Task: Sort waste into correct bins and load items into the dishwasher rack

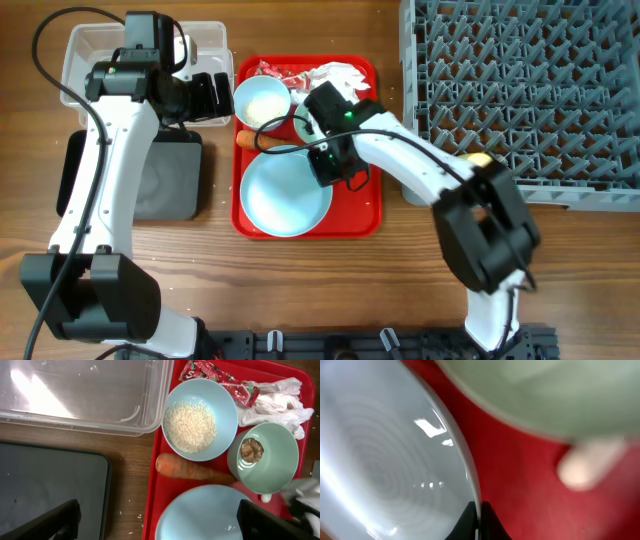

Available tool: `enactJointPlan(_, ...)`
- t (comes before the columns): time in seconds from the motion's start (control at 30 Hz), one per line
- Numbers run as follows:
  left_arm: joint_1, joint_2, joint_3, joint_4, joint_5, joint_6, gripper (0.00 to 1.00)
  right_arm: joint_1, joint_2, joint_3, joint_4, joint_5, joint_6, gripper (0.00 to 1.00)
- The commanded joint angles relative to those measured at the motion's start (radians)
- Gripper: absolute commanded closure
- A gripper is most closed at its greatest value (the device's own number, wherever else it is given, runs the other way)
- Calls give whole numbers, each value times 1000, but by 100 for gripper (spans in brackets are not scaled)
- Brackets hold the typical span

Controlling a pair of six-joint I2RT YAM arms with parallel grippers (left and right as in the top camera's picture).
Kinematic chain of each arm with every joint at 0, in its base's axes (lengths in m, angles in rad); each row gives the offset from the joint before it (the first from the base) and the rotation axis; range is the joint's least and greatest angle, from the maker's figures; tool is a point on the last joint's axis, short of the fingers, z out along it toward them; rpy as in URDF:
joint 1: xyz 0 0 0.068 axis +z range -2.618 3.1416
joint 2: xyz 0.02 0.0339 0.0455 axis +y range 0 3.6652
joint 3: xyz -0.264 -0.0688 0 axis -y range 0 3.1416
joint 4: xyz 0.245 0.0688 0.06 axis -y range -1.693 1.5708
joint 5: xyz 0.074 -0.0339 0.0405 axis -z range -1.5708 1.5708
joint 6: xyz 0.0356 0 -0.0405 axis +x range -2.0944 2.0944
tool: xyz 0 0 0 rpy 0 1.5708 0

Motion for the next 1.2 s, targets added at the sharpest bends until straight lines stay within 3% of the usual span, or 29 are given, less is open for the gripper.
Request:
enactJointPlan(0.0,3,1,-1,3,-13,-9,0,-2,-263,1,-42,61,-50,96)
enactJointPlan(0.1,3,1,-1,3,-13,-9,0,-11,-482,1,-47,193,-27,96)
enactJointPlan(0.17,3,1,-1,3,-13,-9,0,-44,-592,1,-48,445,26,96)
enactJointPlan(0.2,3,1,-1,4,-13,-9,1,-90,-640,1,-45,710,75,96)
enactJointPlan(0.3,3,1,-1,4,-13,-9,0,-231,-645,-1,40,1158,122,96)
enactJointPlan(0.43,3,1,-1,4,-13,-9,0,-435,-533,-1,242,1181,90,96)
enactJointPlan(0.53,3,1,-1,7,-13,-9,0,-509,-367,-1,362,1185,-45,96)
enactJointPlan(0.7,3,1,-1,7,-13,-9,0,-509,-190,-1,469,1202,-151,96)
enactJointPlan(0.83,3,1,-1,7,-13,-9,0,-505,-150,-1,450,1045,-151,93)
enactJointPlan(0.87,3,1,-1,7,-13,-9,0,-505,-150,-1,442,988,-151,83)
enactJointPlan(0.9,3,1,-1,7,-13,-9,0,-505,-150,-1,430,934,-150,64)
enactJointPlan(1.03,3,1,-1,8,-13,-9,0,-505,-150,-1,415,896,-140,26)
enactJointPlan(1.1,3,1,-1,8,-13,-9,0,-497,-184,2,409,896,-141,10)
enactJointPlan(1.17,3,1,-1,18,-13,-9,0,-469,-280,4,405,892,-141,3)
